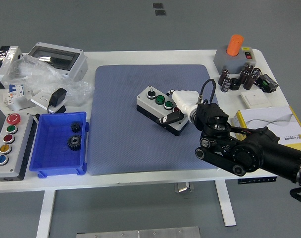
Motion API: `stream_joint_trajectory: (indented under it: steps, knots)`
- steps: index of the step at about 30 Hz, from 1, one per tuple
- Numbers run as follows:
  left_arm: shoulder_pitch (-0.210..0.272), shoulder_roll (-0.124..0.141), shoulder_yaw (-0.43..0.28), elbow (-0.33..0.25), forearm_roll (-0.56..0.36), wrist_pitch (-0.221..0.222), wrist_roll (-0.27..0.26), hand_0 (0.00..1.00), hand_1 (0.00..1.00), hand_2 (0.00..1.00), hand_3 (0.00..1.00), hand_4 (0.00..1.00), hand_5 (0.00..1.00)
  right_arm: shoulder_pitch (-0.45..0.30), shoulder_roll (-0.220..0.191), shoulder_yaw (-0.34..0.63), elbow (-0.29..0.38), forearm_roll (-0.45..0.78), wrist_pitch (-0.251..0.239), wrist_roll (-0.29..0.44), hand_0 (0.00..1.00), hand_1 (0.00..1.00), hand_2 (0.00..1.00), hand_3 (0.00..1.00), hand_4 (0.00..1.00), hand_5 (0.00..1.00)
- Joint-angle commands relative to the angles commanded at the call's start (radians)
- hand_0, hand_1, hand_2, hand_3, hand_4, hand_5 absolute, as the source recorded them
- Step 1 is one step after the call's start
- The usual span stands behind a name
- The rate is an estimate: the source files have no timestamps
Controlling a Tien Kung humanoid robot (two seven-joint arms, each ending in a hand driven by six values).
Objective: Pick up the button,place it on the desk,press the button,press the button
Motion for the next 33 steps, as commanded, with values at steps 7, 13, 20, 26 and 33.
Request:
stream_joint_trajectory:
  steps: [7,13,20,26,33]
  knots:
    - [-0.001,0.000,0.007,0.000,-0.006,0.000,-0.005,0.646,0.654,0.612,0.590,0.657,0.223,0.003,-0.006,-0.014,0.026,-0.053,0.011,-0.005,0.159,0.349,0.386,0.552,0.764,0.254]
    - [0.000,0.000,0.019,0.000,-0.020,0.000,-0.013,0.646,0.655,0.612,0.590,0.656,0.224,0.004,-0.027,-0.021,0.068,-0.084,0.010,0.020,0.186,0.345,0.360,0.476,0.685,0.053]
    - [0.001,-0.001,0.028,0.000,-0.033,0.000,-0.022,0.646,0.655,0.612,0.591,0.656,0.224,0.002,-0.059,-0.029,0.123,-0.121,-0.028,0.069,0.215,0.350,0.348,0.443,0.585,0.002]
    - [0.002,-0.003,0.033,0.001,-0.041,0.001,-0.026,0.645,0.655,0.612,0.591,0.654,0.225,0.000,-0.102,-0.067,0.176,-0.116,-0.102,0.191,0.226,0.356,0.340,0.456,0.509,0.002]
    - [0.001,-0.003,0.034,0.001,-0.041,0.002,-0.028,0.644,0.654,0.612,0.591,0.653,0.227,0.014,-0.112,-0.140,0.153,-0.224,-0.179,0.362,0.229,0.354,0.338,0.449,0.421,0.002]
